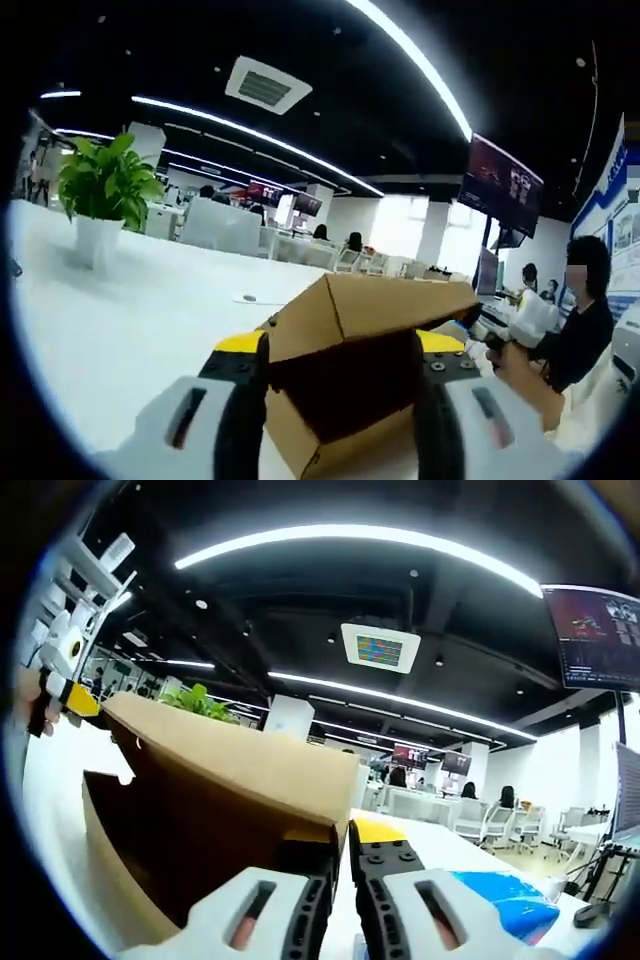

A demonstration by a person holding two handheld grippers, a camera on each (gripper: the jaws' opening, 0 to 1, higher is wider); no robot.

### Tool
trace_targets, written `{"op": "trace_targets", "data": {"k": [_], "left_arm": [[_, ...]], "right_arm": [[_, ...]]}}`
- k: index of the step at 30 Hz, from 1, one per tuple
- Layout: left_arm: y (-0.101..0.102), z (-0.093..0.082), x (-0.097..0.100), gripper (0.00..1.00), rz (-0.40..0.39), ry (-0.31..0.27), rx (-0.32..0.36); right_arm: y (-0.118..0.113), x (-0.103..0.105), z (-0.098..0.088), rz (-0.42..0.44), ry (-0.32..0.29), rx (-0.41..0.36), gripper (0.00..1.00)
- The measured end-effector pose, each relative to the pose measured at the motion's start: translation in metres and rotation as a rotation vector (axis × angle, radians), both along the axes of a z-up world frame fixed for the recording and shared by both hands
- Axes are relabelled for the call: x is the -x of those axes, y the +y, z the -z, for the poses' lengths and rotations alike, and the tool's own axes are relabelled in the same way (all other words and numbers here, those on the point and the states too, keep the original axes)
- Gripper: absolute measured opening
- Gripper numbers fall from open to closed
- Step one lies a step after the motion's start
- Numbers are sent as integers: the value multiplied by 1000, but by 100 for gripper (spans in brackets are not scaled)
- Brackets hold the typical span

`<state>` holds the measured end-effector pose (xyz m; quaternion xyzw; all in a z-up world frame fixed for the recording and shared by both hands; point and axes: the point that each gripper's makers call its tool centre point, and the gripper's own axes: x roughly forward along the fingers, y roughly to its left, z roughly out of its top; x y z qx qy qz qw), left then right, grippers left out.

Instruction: Operate the shoe box by opening the lid, removing the specified soft item, and placing it in the target area until the item is outside and the box remains undamaged.

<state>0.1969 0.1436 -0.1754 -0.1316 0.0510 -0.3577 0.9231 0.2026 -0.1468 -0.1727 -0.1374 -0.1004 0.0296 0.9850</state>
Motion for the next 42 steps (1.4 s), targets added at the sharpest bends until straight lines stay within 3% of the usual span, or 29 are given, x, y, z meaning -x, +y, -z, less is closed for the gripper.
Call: {"op": "trace_targets", "data": {"k": [7, 15, 21, 29, 33, 42], "left_arm": [[-7, -2, 1, 46, 17, -17, 1], [-6, 0, 3, 45, 16, -14, 0], [-8, 1, 9, 55, 51, 11, 45], [-8, 6, 9, 53, 40, 23, 41], [-3, 12, 4, 42, -3, 25, 4], [-5, 14, 6, 42, -19, 26, 3]], "right_arm": [[1, 3, 3, -8, 1, -3, 3], [2, 4, 6, -7, 2, 9, 3], [3, 4, 10, -4, 6, 21, 4], [4, 5, 14, -8, 14, 28, 4], [4, 4, 15, -12, 20, 19, 4], [5, 5, 18, -33, 34, -13, 6]]}}
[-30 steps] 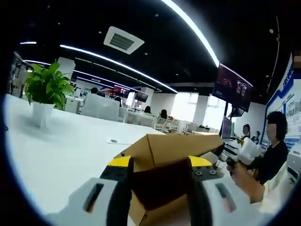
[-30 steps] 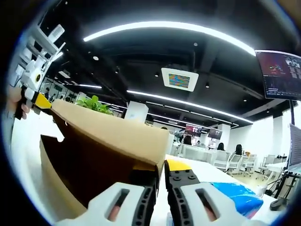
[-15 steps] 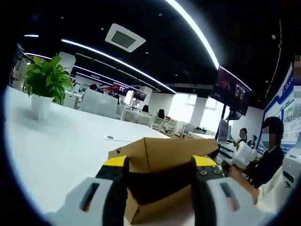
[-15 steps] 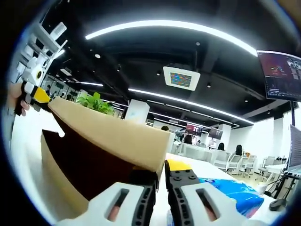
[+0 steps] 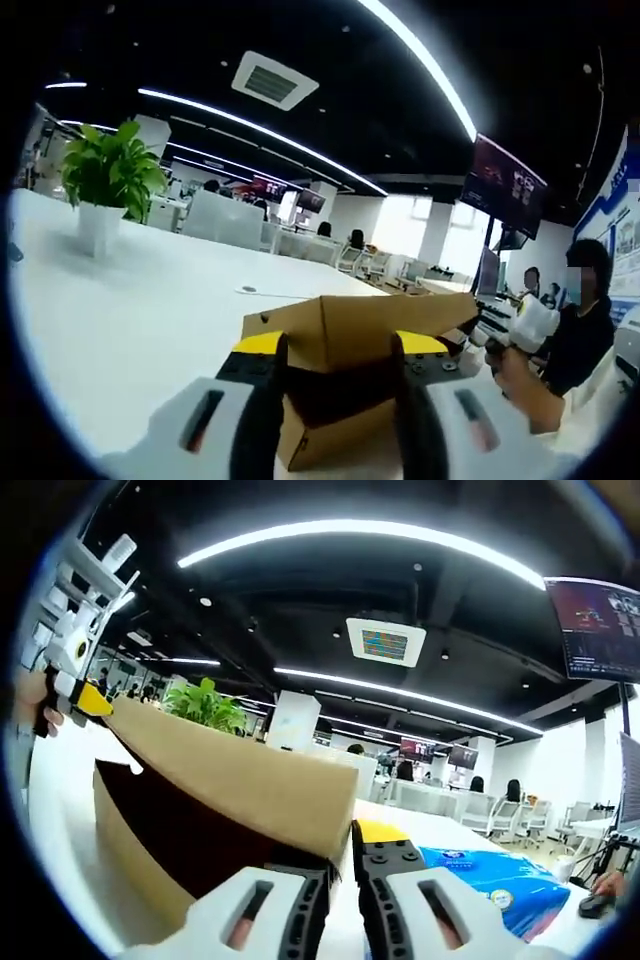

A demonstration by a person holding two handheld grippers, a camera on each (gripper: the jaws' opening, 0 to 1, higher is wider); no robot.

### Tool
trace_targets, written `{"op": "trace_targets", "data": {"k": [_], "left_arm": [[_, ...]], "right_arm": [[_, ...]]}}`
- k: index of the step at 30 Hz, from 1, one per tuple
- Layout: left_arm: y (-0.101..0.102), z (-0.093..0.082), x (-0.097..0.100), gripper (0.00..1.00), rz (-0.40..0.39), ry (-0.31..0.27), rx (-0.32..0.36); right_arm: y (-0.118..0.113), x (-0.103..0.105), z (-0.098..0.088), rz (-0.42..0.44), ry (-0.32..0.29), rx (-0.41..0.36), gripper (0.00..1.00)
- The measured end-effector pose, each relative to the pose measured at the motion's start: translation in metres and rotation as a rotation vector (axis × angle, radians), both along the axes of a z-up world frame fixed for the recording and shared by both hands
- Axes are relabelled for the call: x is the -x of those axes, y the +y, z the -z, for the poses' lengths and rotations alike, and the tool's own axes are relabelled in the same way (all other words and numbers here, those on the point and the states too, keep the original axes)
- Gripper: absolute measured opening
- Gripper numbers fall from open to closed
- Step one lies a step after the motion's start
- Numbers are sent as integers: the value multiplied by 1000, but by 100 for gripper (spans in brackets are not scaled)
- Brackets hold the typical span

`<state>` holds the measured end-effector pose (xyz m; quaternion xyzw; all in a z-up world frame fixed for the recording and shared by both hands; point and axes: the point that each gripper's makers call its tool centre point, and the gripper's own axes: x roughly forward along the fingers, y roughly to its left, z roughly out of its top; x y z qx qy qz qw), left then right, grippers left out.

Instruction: Operate the shoe box by opening the lid, removing the specified soft item, and placing it in the target area until the item is outside and the box remains undamaged.

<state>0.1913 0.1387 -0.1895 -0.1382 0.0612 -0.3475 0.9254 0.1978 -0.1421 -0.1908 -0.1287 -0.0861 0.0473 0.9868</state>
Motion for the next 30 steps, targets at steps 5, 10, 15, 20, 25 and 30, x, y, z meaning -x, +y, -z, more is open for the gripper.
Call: {"op": "trace_targets", "data": {"k": [5, 10, 15, 20, 25, 30], "left_arm": [[1, -1, 0, 42, -7, -1, 9], [5, -4, -2, 42, -12, -1, 33], [4, -1, -2, 42, -16, 2, 24], [5, 4, -3, 43, -26, 3, 4], [6, 4, -3, 43, -25, 3, 12], [7, 16, -3, 44, -30, 18, -22]], "right_arm": [[15, 2, 2, -146, 50, -87, 26], [23, 10, 0, -263, 128, -84, 36], [36, 15, 7, -331, 169, -66, 52], [46, 20, 11, -398, 186, -93, 64], [45, 22, 10, -427, 178, -118, 68], [42, 21, 12, -479, 214, -276, 60]]}}
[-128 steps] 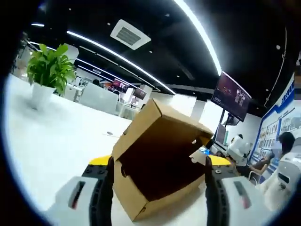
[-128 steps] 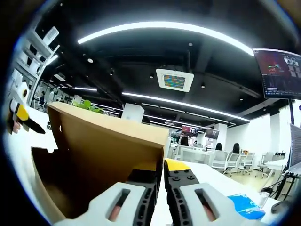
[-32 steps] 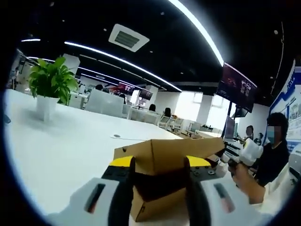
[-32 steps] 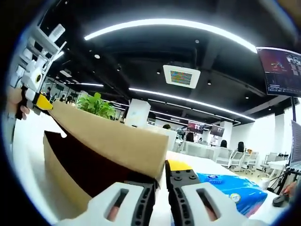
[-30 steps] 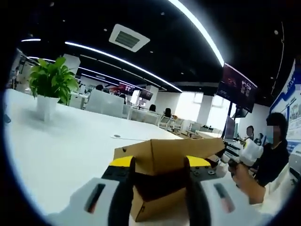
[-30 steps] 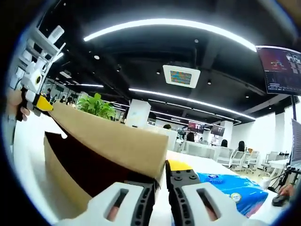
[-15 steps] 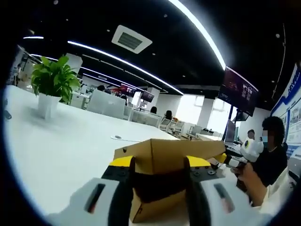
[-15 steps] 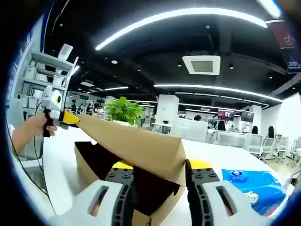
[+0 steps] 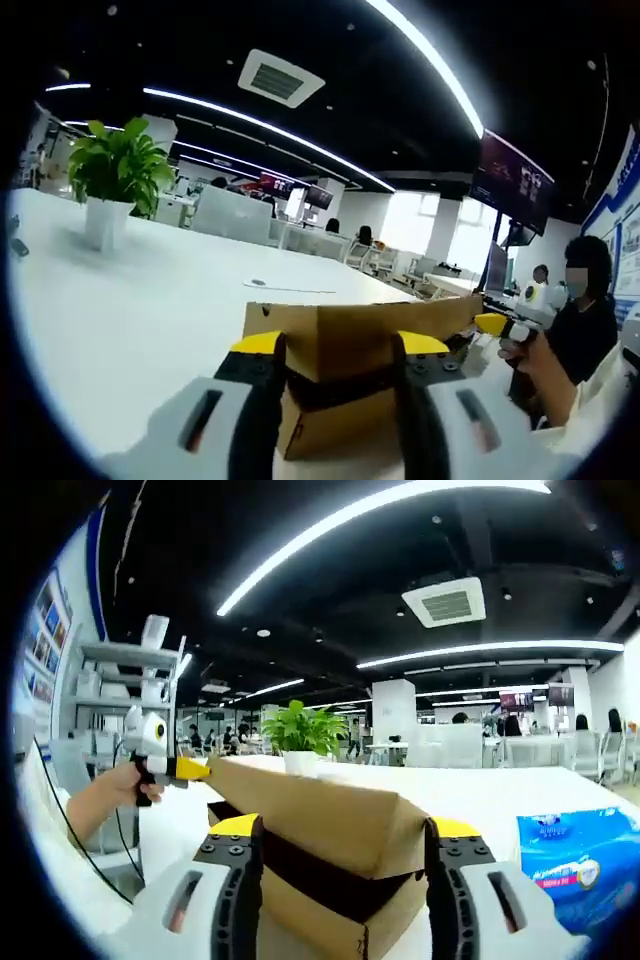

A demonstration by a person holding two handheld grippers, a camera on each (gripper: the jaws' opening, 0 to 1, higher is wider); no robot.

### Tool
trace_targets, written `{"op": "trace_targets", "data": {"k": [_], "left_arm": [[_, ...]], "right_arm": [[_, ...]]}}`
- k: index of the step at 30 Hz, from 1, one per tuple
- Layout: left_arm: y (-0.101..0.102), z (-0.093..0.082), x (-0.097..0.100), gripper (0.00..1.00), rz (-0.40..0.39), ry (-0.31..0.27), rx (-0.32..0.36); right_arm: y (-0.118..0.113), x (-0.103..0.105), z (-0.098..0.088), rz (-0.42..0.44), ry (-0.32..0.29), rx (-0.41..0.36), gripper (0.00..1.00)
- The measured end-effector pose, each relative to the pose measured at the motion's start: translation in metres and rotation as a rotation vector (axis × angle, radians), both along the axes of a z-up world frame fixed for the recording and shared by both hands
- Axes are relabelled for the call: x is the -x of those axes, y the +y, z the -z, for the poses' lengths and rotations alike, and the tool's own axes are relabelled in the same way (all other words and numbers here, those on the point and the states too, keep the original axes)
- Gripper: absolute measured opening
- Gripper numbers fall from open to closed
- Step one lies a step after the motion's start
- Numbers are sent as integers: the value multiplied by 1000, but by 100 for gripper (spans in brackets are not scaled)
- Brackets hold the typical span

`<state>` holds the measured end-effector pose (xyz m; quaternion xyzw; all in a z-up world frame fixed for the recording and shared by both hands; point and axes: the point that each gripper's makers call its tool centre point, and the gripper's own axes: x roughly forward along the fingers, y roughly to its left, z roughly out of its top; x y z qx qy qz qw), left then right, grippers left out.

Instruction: Operate the shoe box by opening the lid, removing the specified soft item, and placing it in the target area until the item is outside and the box remains undamaged.

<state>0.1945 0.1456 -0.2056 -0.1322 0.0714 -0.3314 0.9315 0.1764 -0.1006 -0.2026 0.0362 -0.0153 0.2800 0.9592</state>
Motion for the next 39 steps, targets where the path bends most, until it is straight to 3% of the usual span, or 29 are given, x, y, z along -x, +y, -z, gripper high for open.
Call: {"op": "trace_targets", "data": {"k": [4, 9, 15, 25, 32, 36, 39], "left_arm": [[-5, 9, 1, 44, -13, -7, -27], [-8, 23, 6, 47, -23, -58, -179], [-6, 16, 9, 47, -34, -80, -139], [-5, 29, 12, 45, -20, -69, -170], [-5, 29, 13, 45, -24, -58, -141], [-5, 33, 13, 45, -11, -91, -176], [-4, 33, 15, 43, -9, -152, -220]], "right_arm": [[1, -3, 5, 16, -4, 20, 61], [3, -5, 13, 25, 5, 62, 62], [4, -2, 7, 26, -11, 34, 62], [3, 0, 20, 16, -3, 114, 62], [2, 2, 24, 18, -7, 119, 62], [1, 5, 25, 32, -49, 130, 61], [2, 6, 24, 48, -77, 179, 59]]}}
